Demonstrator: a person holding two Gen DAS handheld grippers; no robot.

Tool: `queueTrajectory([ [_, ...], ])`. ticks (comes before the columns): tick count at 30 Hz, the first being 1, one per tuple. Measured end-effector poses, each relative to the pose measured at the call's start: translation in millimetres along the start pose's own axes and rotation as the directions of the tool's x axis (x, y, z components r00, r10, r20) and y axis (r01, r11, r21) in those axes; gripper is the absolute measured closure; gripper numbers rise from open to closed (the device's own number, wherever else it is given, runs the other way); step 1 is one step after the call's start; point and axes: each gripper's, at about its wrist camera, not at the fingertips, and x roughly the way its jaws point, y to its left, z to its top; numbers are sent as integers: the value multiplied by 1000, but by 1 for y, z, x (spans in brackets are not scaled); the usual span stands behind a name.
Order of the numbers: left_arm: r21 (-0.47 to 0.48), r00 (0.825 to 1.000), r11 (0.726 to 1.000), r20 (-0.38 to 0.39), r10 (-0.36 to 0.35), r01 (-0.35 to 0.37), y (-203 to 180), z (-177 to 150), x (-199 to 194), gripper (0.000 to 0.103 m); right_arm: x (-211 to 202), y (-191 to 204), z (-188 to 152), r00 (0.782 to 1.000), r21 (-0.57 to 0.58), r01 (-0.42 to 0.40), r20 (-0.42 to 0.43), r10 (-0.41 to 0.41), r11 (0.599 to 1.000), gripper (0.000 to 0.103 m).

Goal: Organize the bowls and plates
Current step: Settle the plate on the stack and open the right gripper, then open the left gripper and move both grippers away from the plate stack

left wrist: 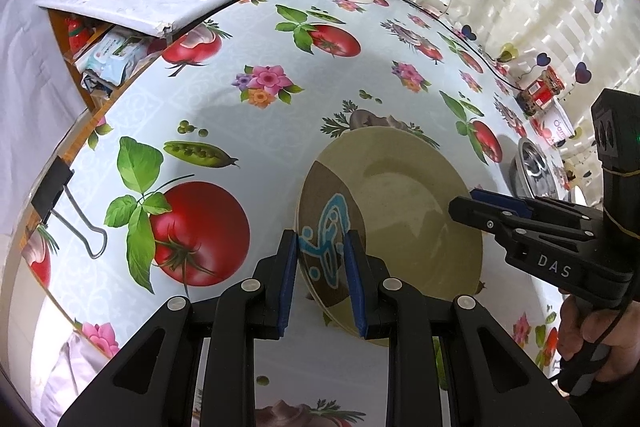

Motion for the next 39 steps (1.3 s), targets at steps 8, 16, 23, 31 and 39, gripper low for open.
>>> queueTrajectory([
  [8,-5,1000,1000,5,8,-8,2,-1,-2,78,-1,-5,-3,1000,14,5,4,-5,1000,68],
  [16,9,998,999,45,33,-33,-2,1,-14,78,-13,-17,-13,999,52,-18,52,15,998,67],
  [23,36,998,999,61,27,-29,-13,2,-21,78,-29,-24,-24,993,79,-44,112,35,996,67],
  [31,54,997,998,67,23,-27,-20,0,-24,78,-42,-28,-39,988,94,-76,139,62,993,63],
  [39,92,998,996,69,7,-13,-37,-2,-25,78,-53,-34,-55,985,122,-75,164,54,990,63],
])
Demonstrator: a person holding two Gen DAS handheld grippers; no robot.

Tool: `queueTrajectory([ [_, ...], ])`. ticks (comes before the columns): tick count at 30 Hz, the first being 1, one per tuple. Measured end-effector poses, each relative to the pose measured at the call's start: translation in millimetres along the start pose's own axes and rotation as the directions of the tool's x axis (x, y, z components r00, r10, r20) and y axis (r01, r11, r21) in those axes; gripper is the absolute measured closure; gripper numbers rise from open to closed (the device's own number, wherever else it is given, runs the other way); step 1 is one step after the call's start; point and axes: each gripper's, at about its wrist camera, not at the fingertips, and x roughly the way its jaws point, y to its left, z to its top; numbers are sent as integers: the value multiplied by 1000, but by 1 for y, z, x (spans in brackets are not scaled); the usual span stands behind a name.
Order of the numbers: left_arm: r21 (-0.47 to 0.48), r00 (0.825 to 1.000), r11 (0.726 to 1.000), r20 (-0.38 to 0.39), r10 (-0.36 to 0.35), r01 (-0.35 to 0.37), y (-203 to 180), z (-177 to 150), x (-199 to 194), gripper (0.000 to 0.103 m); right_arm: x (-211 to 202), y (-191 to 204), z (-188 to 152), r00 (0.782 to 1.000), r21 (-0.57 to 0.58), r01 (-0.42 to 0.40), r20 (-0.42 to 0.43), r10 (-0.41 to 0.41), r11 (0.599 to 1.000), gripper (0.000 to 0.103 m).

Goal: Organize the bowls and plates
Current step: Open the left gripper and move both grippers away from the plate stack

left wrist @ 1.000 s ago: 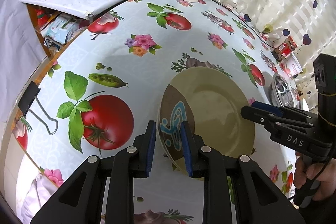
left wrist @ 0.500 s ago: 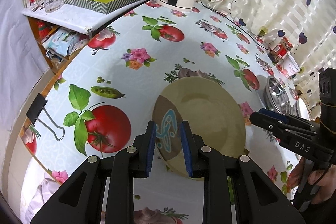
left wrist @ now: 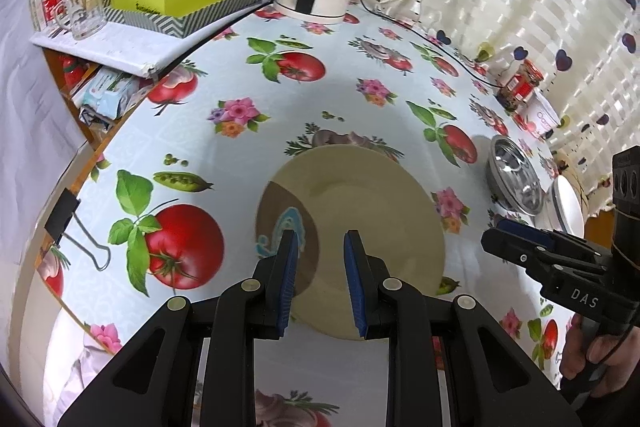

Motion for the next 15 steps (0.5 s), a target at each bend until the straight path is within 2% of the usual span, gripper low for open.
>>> queueTrajectory([
  [15,102,998,993,-23,-66,68,-52,5,10,78,-34,-44,-18,996,122,38,71,-47,992,63],
])
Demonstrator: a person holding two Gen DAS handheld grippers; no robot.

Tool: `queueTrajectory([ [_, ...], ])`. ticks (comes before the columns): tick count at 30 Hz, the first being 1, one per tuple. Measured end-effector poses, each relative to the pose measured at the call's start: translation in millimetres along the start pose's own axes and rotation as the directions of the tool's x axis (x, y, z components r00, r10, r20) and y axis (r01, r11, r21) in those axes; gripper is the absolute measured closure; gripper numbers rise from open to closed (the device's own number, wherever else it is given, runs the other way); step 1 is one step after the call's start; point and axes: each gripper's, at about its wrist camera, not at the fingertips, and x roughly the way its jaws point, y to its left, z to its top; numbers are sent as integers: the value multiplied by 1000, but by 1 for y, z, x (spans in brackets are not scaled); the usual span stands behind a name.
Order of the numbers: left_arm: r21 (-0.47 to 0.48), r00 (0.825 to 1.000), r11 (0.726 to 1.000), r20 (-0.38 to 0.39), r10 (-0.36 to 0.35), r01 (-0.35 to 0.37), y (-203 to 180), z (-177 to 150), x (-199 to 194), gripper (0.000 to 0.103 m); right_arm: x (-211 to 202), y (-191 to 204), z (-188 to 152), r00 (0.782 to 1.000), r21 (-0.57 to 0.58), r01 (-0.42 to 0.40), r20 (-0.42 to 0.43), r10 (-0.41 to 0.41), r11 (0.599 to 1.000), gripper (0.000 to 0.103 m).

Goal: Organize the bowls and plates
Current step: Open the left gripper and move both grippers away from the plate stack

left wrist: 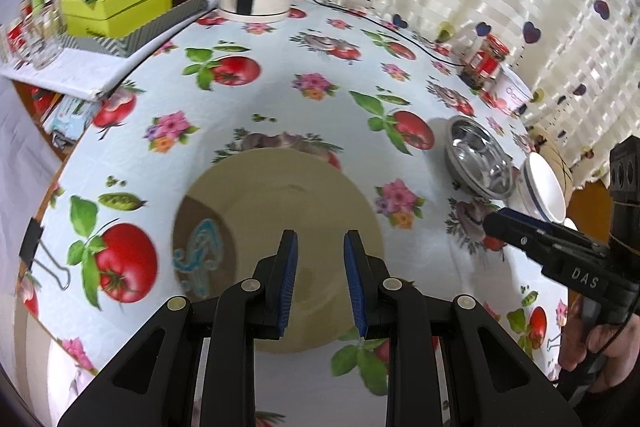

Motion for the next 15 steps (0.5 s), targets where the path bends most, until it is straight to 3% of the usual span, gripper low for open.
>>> queueTrajectory([
  [10,46,999,998,-26,-44,45,-26,8,17,78,-19,-40,10,993,73,87,67,-92,994,65],
  [15,51,998,997,-43,-53,55,-31,9,24,78,-14,-45,21,987,-5,152,62,-152,988,65],
])
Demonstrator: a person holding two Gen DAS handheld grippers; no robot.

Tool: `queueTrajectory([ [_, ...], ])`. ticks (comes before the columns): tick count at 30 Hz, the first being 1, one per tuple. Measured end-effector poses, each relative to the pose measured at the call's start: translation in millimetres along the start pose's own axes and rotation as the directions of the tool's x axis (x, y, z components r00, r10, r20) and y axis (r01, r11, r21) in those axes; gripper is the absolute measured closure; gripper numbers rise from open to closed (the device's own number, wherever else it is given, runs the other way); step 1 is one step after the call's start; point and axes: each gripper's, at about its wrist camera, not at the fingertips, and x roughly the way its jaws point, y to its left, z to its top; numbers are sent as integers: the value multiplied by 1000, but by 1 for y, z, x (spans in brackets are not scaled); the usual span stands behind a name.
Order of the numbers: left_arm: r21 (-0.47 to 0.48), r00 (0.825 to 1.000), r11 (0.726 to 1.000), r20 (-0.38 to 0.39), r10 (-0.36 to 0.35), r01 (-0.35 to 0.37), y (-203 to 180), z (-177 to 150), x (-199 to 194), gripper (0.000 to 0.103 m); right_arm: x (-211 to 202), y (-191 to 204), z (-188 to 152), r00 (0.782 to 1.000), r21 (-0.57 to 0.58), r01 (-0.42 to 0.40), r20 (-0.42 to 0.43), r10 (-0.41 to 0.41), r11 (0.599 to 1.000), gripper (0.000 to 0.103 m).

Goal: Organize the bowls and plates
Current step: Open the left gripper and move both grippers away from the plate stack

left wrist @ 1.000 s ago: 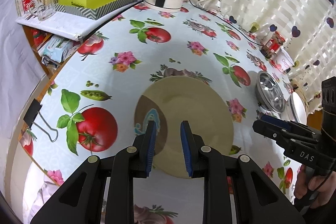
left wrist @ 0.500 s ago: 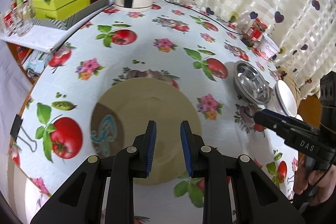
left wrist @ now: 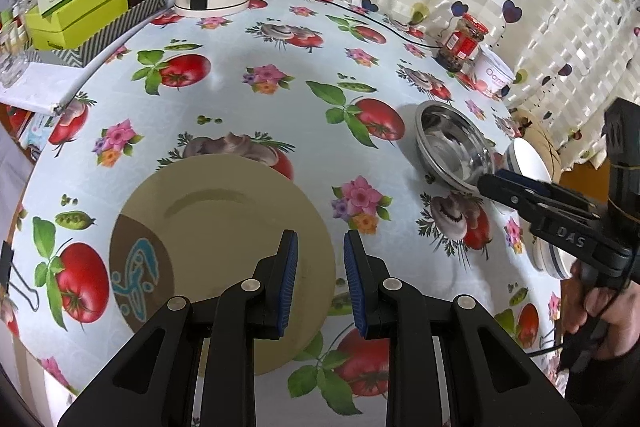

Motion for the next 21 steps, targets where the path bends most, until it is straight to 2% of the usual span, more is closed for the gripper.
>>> queueTrajectory([
  [9,6,1000,1000,-15,4,-4,-1,-1,3,78,36,15,5,994,-219,49,-81,-68,974,65],
  [13,11,1000,1000,-18,6,-6,-2,-1,4,78,49,19,8,990,-269,66,-105,-97,961,65],
  [15,15,1000,1000,-18,8,-8,-4,0,5,78,54,20,9,987,-297,71,-117,-110,952,68],
  [17,18,1000,1000,-18,9,-9,-4,0,4,78,58,22,10,985,-324,67,-130,-114,944,80],
  [18,18,1000,1000,-17,10,-10,-4,0,5,78,59,23,10,984,-332,70,-134,-120,941,82],
  [21,20,1000,1000,-17,12,-12,-4,1,5,78,59,23,12,983,-341,54,-147,-110,938,86],
])
